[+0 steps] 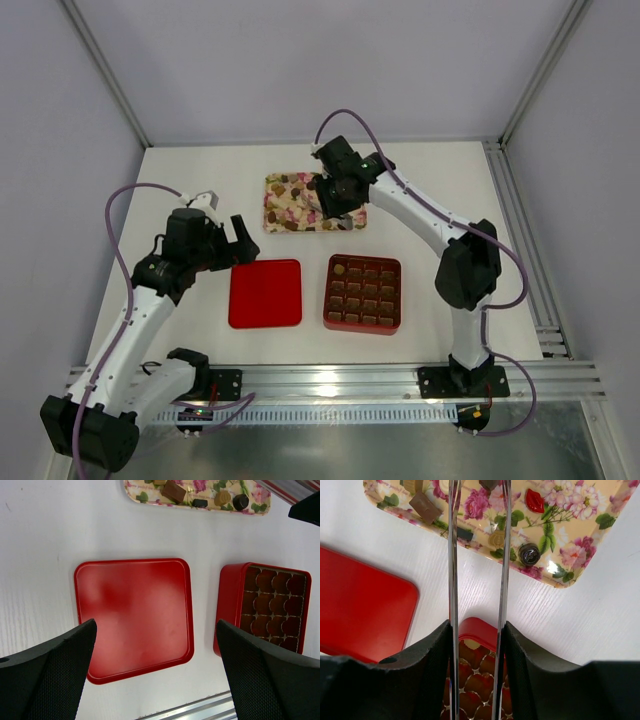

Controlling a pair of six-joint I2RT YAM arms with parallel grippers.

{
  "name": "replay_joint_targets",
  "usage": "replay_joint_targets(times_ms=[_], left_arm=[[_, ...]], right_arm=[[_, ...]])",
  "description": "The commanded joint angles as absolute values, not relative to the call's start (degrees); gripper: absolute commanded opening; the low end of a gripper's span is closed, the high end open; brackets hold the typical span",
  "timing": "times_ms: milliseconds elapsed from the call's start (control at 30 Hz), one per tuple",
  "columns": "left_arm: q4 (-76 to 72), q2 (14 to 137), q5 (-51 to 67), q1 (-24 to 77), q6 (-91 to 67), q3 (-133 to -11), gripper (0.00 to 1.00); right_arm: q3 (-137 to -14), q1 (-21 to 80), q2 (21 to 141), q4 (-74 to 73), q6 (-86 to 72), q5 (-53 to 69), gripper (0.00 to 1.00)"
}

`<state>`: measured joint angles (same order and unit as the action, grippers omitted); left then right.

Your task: Pack the chocolate

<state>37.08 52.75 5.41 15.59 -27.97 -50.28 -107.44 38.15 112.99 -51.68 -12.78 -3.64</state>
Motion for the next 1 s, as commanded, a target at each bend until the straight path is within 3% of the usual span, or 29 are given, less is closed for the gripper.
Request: replay_joint_targets(times_ms=[0,800,967], left_arm=[[36.4,52.7,5.0,15.4,-27.2,-51.9,1.0],[36.4,52.8,5.0,15.4,-27.3,-51.8,1.0],[36.4,52.7,5.1,15.4,-27.2,-51.7,1.0]], right_arm=[[-111.3,37.8,113.5,-52.0,-9.6,-2.4,0.47],[-111.7,36.3,119.0,-51.7,-5.7,-2.6,0.46],[-111.7,36.2,119.2,-51.6,-5.6,-2.2,0.42]])
